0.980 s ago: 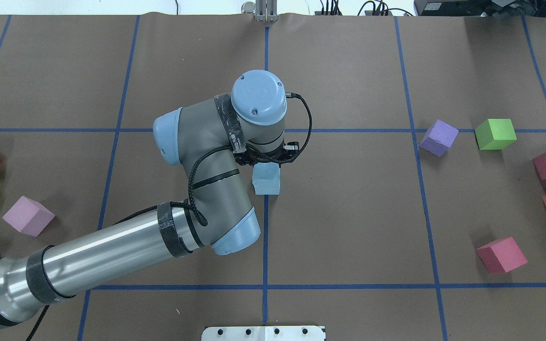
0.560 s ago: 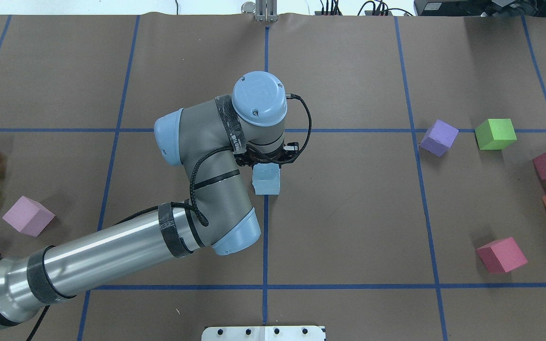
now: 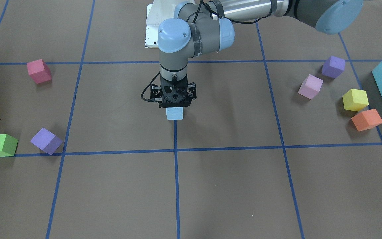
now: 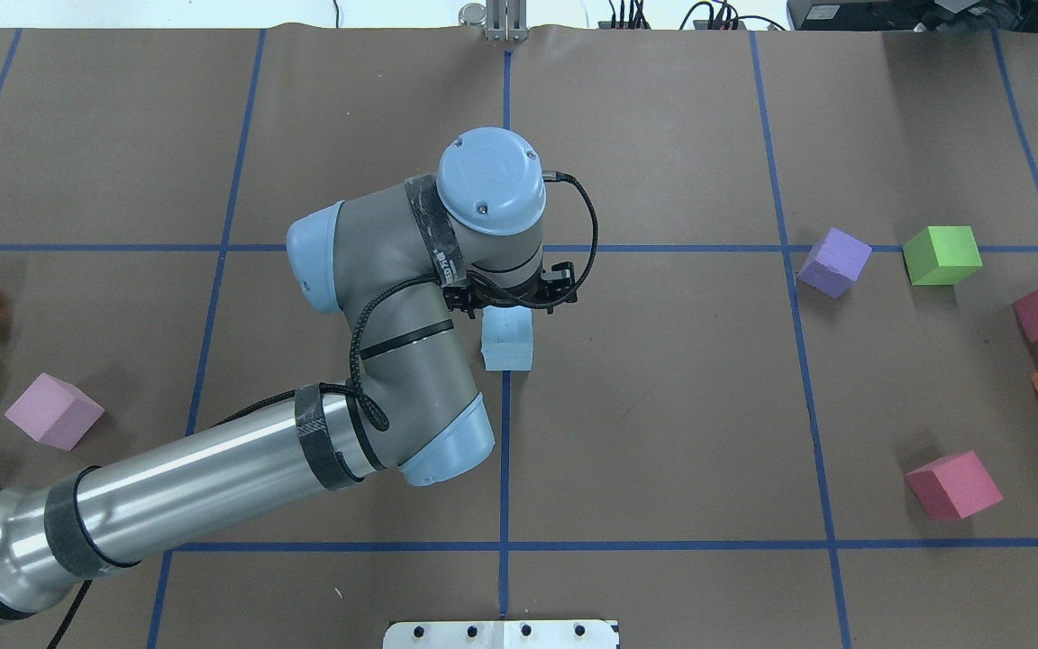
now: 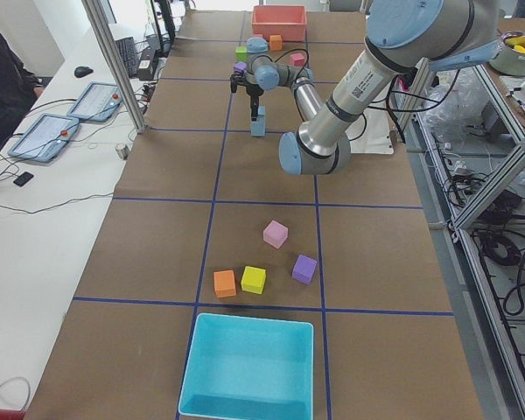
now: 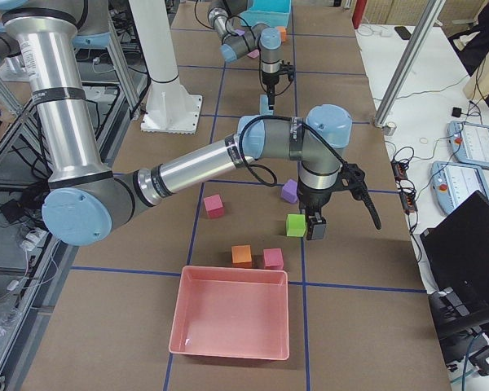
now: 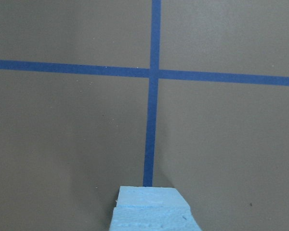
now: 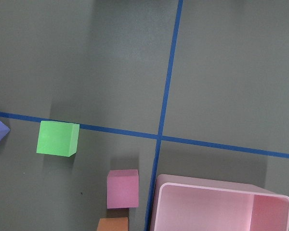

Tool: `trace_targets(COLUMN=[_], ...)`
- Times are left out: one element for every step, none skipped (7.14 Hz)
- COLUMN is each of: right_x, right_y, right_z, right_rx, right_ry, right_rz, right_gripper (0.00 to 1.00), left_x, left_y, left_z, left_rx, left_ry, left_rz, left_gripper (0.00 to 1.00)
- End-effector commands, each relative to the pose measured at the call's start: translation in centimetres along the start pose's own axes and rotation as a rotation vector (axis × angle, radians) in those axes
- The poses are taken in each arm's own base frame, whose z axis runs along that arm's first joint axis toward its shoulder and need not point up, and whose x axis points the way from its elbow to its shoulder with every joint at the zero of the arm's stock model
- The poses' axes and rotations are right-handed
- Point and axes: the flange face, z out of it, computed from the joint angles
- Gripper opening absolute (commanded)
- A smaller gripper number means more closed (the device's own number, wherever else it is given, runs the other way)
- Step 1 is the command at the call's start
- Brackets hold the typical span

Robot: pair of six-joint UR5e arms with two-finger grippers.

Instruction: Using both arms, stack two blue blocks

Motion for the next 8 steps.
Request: trace_targets(right_x=[0.0, 0.2, 0.2, 0.3, 0.6, 0.5, 0.5, 0.5], right_y=[0.0, 0.1, 0.2, 0.3, 0.5, 0.5, 0.5, 0.4], right_z=[0.1, 0.2, 0.3, 0.5, 1.1, 1.0, 1.0, 0.9], right_rx=[-0.001, -0.004, -0.005, -0.007, -0.016, -0.015, -0.014, -0.012], right_ry=[-0.001, -0.002, -0.004, -0.007, -0.017, -0.019, -0.017, -0.016], right_rz=[0.0, 0.005, 0.009, 0.012, 0.02, 0.021, 0.023, 0.019], right_gripper=[1.0, 1.0, 1.0, 1.0, 1.0, 1.0, 1.0, 1.0], left_x=[-5.3, -12.2, -19.7, -27.2, -34.8, -43.0, -49.8, -57.1], left_y=[-5.7, -11.0, -14.7, -16.8, -18.6, -19.6, -19.6, -19.0], left_z=[-6.1, -9.7, -11.5, -13.0, -14.1, -15.5, -16.4, -16.9], left_rx=[-0.021, -0.045, -0.016, -0.01, -0.001, -0.011, -0.031, -0.037], left_ry=[0.045, 0.032, 0.011, 0.0, -0.041, -0.03, -0.011, -0.036], left_rz=[-0.001, 0.067, 0.148, 0.21, 0.31, 0.327, 0.393, 0.406], left_gripper=[0.98, 0.98, 0.98, 0.98, 0.98, 0.98, 0.98, 0.98])
